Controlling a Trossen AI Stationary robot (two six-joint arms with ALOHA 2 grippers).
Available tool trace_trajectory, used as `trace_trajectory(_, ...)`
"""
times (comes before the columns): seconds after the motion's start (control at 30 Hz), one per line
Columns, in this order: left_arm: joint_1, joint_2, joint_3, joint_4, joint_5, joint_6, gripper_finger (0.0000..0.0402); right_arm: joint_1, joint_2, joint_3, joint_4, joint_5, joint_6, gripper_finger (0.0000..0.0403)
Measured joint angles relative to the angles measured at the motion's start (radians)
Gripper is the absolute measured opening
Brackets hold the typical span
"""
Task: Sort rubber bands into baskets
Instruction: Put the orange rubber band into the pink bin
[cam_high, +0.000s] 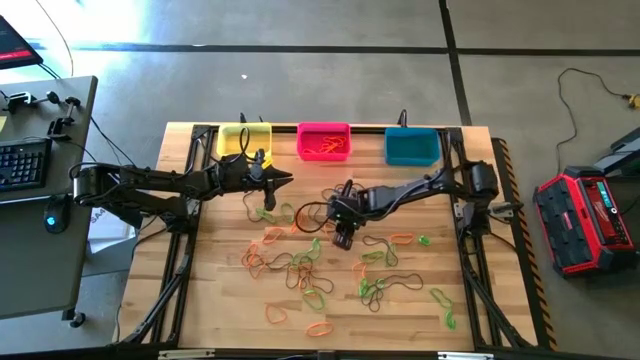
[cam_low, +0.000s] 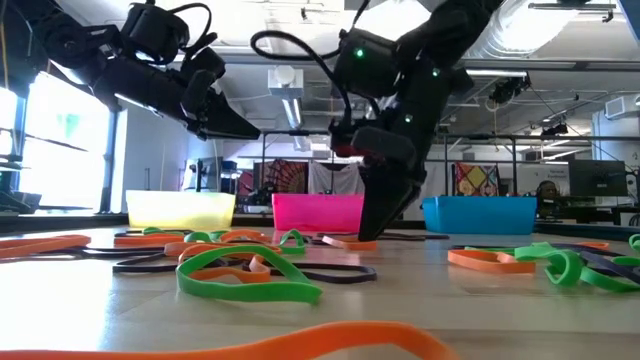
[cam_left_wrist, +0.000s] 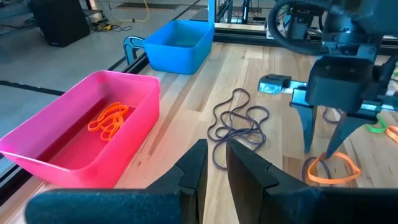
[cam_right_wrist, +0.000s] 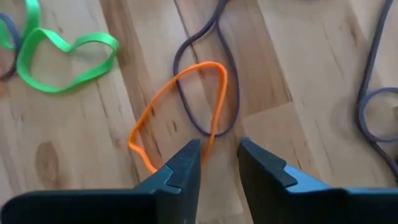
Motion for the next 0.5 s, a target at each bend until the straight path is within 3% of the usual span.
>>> trace_trajectory(0.2, 0.0, 0.0, 0.0, 0.0, 0.0, -0.001, 0.0048, 0.0, 0.007, 0.002, 0.001, -0.003, 0.014, 0.0063)
trace_trajectory(0.37, 0.0, 0.0, 0.0, 0.0, 0.0, -0.001, 0.0048, 0.0, 0.007, 0.002, 0.0, 0.001, -0.02, 0.001)
trace_trajectory(0.5, 0.0, 0.0, 0.0, 0.0, 0.0, -0.001, 0.0048, 0.004, 0.006, 0.034, -0.015, 0.04, -0.038, 0.0007)
